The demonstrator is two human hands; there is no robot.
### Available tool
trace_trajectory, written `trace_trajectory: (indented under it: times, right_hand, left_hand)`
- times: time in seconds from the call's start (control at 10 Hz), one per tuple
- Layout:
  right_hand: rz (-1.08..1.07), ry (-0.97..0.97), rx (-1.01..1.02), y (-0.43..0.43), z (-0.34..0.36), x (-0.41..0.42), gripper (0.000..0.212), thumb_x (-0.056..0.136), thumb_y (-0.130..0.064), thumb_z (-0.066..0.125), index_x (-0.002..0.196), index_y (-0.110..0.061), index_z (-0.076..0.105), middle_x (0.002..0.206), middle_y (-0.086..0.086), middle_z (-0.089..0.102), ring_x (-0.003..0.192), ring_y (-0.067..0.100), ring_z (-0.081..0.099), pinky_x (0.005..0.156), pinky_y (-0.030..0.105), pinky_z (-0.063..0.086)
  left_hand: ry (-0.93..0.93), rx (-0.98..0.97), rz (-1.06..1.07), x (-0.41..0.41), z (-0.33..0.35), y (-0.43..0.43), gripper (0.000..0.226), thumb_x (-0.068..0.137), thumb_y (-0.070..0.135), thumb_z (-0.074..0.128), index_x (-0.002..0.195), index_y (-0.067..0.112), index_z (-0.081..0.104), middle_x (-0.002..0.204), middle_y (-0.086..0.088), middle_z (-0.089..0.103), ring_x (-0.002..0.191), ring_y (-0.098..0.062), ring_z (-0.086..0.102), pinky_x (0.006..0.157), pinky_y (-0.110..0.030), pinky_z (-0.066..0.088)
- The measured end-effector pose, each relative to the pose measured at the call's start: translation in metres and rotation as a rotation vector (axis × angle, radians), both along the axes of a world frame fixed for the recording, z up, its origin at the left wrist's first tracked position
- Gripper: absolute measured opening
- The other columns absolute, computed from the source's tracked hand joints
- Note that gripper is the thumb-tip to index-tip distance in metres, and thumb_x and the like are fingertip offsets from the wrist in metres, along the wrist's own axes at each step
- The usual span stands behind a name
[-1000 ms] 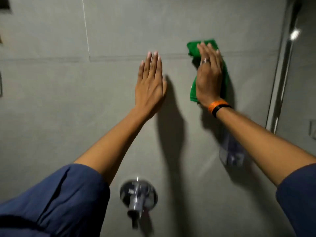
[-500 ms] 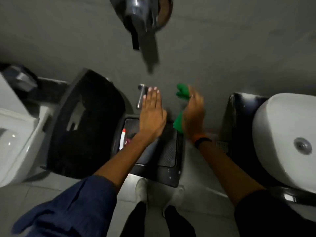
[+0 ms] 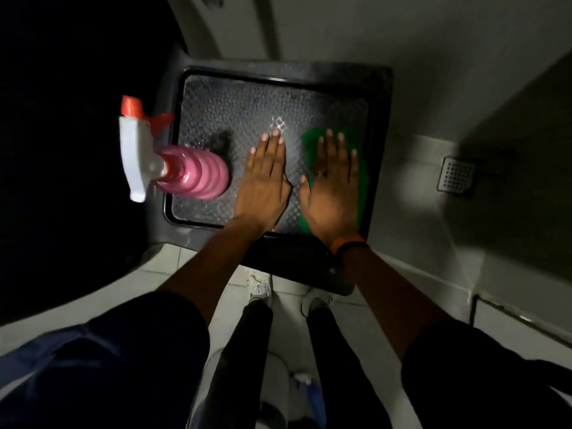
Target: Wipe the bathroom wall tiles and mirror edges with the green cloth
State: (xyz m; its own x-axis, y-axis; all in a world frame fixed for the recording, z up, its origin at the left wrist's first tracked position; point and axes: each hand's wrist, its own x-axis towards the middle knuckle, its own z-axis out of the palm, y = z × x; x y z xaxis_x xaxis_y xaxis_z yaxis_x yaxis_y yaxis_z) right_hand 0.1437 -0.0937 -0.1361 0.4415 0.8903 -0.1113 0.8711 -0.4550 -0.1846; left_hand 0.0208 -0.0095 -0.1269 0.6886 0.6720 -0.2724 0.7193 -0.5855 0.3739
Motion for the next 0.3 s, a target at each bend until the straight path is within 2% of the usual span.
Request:
trace_trajectory:
  times: [0.1,0.2,0.3]
  right_hand:
    - [0.009,-0.035,-0.016,-0.002,0.003,-0.003,0.070,0.099,-0.039,0.035,0.158,-0.005,0.016,0.168,0.015,0.018,0.157,0.031,0.014,0.128,0.051,0.015]
    - [0.003,0.036,-0.055,0.008,0.028,0.002,0.067,0.102,-0.038,0.034,0.158,-0.003,0.018,0.168,0.016,0.017,0.157,0.031,0.014,0.128,0.052,0.018]
    - [-0.029,0.052,0.022,0.012,0.086,0.010,0.065,0.102,-0.034,0.036,0.156,-0.001,0.023,0.168,0.017,0.018,0.157,0.030,0.014,0.128,0.051,0.016]
  left_hand:
    - [-0.018,0.041,0.010,0.000,-0.006,-0.007,0.065,0.099,0.017,0.033,0.158,-0.005,0.020,0.169,-0.021,0.016,0.158,-0.036,0.011,0.130,-0.051,0.011]
    - [-0.009,0.009,0.020,0.005,0.018,0.001,0.063,0.101,0.017,0.033,0.159,-0.004,0.017,0.170,-0.020,0.014,0.159,-0.034,0.009,0.131,-0.049,0.009]
    - [-0.086,0.066,0.052,0.013,0.077,0.010,0.063,0.101,0.017,0.035,0.159,-0.001,0.017,0.171,-0.017,0.014,0.159,-0.031,0.008,0.131,-0.044,0.006]
